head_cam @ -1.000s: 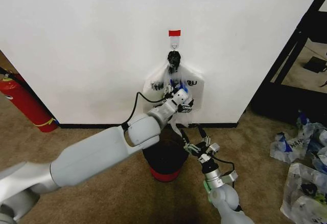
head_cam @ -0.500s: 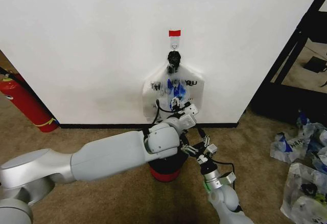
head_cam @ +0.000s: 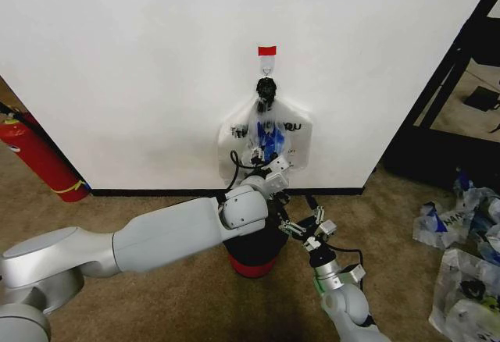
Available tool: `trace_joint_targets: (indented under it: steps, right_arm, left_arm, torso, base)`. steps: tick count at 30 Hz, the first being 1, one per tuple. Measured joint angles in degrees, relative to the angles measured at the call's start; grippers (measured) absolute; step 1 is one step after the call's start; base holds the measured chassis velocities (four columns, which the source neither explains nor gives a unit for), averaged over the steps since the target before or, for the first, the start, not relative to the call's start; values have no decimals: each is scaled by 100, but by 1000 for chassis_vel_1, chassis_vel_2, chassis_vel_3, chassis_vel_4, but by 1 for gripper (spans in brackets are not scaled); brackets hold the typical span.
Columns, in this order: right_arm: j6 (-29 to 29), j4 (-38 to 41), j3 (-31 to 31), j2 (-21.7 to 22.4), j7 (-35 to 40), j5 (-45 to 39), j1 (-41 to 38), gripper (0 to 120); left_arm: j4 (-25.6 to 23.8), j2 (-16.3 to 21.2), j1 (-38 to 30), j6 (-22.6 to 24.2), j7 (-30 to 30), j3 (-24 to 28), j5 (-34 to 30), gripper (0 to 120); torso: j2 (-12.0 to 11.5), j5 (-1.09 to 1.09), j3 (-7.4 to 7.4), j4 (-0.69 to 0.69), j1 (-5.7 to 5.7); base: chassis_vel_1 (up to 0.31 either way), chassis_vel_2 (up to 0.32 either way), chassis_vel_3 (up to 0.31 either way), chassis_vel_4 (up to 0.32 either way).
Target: Pick up the garbage bag from the wall and place it over the trash bin.
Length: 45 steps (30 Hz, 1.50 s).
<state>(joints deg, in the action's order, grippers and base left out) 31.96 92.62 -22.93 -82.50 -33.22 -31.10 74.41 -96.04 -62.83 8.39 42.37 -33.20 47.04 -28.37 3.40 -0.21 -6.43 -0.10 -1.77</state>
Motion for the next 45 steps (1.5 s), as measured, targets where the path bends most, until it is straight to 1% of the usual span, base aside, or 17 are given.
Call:
trace_joint_targets:
  steps: [5,6,12,15,19,22,25,27,28,29,32,34,36,38,41,43,45]
  right_arm:
    - [-6,31,1,6,2,3,38,100]
    - [-6,31,1,6,2,3,38,100]
    - [-8,36,-1,-6,24,33,63,100]
    - [-9,36,0,-12,78,41,61,100]
    - [0,52,40,21,417,89,11,100]
    - [16,52,59,48,498,94,-26,100]
    - [96,39,114,252,619,97,-216,100]
    - [147,65,171,437,626,79,-338,100]
    - [155,140,206,563,631,52,-399,100]
    - [155,140,206,563,631,52,-399,100]
    - [131,352,336,893,808,92,-570,100]
    - [109,416,466,1145,1124,291,-764,100]
    - [93,415,538,1263,1326,443,-895,100]
    - [46,268,694,1530,1620,752,-1238,100]
    - [-19,-86,932,1820,1741,972,-1702,100]
    - [-63,-157,993,1902,1746,1004,-1805,100]
    - [-209,-256,1136,2115,1728,1023,-2017,100]
  left_arm:
    - [-34,143,62,-7,30,-73,111,32]
    - [-34,143,62,-7,30,-73,111,32]
    - [-258,380,249,-14,40,-343,134,7]
    - [-369,455,359,-15,40,-494,121,0]
    - [-779,656,751,-69,-15,-1023,-66,0]
    - [-887,690,900,-193,-39,-1200,-159,0]
    - [-1104,651,1480,-854,-147,-1777,-583,0]
    - [-1162,505,1968,-1545,-142,-2211,-880,0]
    - [-1192,430,2208,-1911,-84,-2422,-1052,0]
    - [-1192,430,2208,-1911,-84,-2422,-1052,0]
    - [-1268,292,2630,-2585,42,-2818,-1470,0]
    - [-1315,228,2806,-2810,172,-3074,-1601,0]
    - [-1344,212,2861,-2863,211,-3179,-1636,0]
    - [-1427,217,2922,-2885,238,-3331,-1722,0]
    - [-1526,260,2950,-2842,238,-3414,-1838,0]
    - [-1544,268,2956,-2829,237,-3423,-1844,0]
    - [-1560,267,2974,-2805,235,-3441,-1846,0]
  torso:
    - [0,0,0,1,0]
    - [0,0,0,1,0]
    - [0,0,0,0,0]
    - [0,0,0,1,0]
    - [1,0,0,0,0]
    - [1,0,0,0,1]
    - [1,0,0,2,1]
    - [1,1,0,-1,1]
    - [1,1,0,0,1]
    - [1,1,0,0,1]
    - [1,1,0,0,1]
    - [1,0,0,-1,1]
    - [1,0,0,0,1]
    - [1,1,0,2,1]
    - [1,4,0,1,0]
    - [1,2,0,2,0]
    - [1,1,0,1,0]
  base:
    - [0,0,0,0]
    - [0,0,0,0]
    - [0,0,0,0]
    - [0,0,0,0]
    - [0,0,0,0]
    - [0,0,0,0]
    - [0,0,0,0]
    - [0,0,0,0]
    - [0,0,0,0]
    - [0,0,0,0]
    - [0,0,0,0]
    - [0,0,0,0]
    - [0,0,0,0]
    - [0,0,0,0]
    - [0,0,0,0]
    - [0,0,0,0]
    - [0,0,0,0]
